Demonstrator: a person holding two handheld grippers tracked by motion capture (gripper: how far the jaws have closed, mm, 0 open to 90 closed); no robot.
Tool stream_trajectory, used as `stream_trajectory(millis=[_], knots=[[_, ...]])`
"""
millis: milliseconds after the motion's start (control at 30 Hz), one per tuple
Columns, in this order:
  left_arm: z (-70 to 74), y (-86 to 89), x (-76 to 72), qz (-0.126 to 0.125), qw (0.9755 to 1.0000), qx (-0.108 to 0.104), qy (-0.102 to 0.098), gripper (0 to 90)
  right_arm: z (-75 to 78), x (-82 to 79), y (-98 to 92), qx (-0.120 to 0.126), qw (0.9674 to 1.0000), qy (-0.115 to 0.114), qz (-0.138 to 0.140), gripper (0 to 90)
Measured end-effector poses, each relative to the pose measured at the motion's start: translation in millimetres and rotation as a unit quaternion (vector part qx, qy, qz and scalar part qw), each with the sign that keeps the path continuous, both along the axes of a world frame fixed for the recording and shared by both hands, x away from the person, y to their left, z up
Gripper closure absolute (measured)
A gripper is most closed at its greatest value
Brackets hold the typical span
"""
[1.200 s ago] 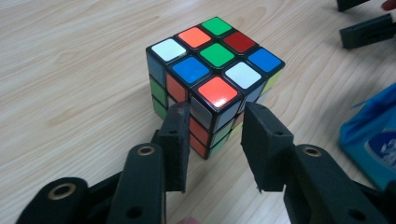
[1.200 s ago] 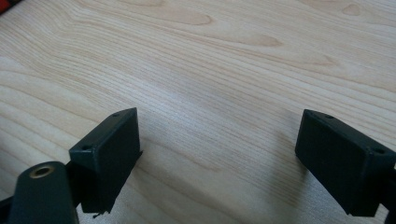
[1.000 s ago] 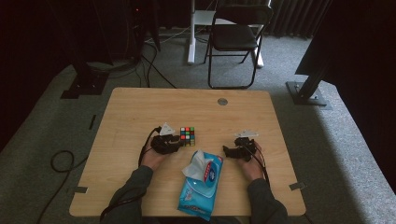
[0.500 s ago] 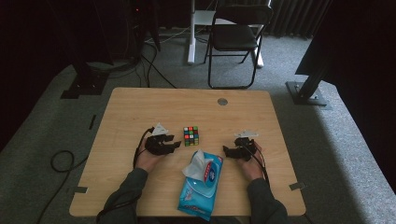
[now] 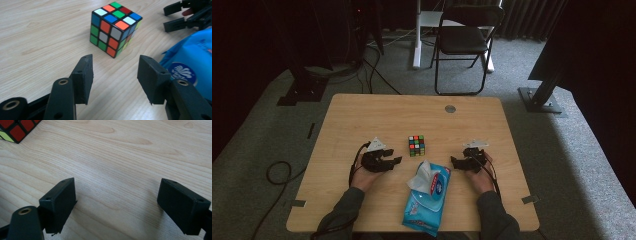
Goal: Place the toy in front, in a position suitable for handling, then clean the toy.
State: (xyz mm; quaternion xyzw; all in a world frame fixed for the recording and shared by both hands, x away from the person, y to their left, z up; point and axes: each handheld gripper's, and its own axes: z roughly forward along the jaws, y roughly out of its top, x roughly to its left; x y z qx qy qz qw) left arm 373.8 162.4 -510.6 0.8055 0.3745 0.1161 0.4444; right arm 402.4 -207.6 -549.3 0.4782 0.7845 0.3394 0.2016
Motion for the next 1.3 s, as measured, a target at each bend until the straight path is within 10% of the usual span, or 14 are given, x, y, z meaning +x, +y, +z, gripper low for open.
stream_trajectory(millis=[1300], knots=[[38.6, -20.8, -40.2, -0.093, 0.9946, -0.039, -0.025, 41.7, -0.1, -1.9, 1.1, -0.002, 1.0, 0.002, 0.002, 12.9]])
